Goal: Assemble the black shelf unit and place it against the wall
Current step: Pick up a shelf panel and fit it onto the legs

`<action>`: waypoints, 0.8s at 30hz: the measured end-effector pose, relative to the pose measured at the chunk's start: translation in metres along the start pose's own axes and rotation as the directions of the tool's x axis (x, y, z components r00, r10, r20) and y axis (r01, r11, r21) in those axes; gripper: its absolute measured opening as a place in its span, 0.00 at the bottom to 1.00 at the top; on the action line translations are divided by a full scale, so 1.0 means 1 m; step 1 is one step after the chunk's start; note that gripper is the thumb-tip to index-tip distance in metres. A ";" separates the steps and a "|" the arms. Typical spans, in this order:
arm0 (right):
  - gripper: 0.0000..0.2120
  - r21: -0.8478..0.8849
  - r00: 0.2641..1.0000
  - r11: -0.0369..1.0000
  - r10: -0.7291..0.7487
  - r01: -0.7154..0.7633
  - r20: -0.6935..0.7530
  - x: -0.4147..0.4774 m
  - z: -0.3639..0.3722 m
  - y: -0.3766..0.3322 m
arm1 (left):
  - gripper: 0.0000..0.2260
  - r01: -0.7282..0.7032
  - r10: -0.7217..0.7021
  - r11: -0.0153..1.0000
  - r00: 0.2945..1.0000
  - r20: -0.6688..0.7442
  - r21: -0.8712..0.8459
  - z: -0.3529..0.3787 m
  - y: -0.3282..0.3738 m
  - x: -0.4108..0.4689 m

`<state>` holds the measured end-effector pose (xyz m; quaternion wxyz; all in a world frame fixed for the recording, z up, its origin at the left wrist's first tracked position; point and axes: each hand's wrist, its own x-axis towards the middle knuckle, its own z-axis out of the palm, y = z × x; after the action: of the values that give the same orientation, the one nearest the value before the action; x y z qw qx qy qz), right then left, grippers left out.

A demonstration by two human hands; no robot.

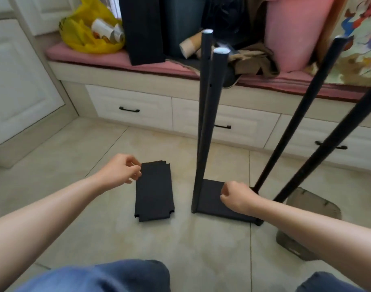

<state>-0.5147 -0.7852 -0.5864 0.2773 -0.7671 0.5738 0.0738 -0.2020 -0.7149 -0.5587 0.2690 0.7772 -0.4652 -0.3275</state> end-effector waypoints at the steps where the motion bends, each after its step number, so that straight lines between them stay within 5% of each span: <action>1: 0.10 -0.013 1.000 1.000 -0.007 0.008 0.026 0.010 0.011 -0.005 | 0.04 0.036 -0.036 0.999 0.999 0.004 -0.016 0.003 -0.016 0.005; 12: 0.10 0.005 0.939 0.999 -0.044 0.045 0.341 0.110 0.128 -0.027 | 0.05 0.365 -0.361 0.927 0.930 0.061 -0.081 0.086 -0.154 0.058; 17: 0.13 0.118 0.918 0.993 -0.044 -0.003 0.394 0.146 0.156 -0.041 | 0.13 0.452 -0.450 0.890 0.892 0.044 -0.063 0.119 -0.176 0.076; 24: 0.21 0.307 0.879 0.921 0.071 -0.239 0.471 0.176 0.174 -0.062 | 0.23 0.619 -0.610 0.745 0.783 0.121 -0.250 0.142 -0.192 0.089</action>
<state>-0.3640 -0.8331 -0.7863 0.5299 -0.6164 0.5581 0.1670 -0.1735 -0.7300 -0.8121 0.2446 0.8362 -0.1374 -0.4713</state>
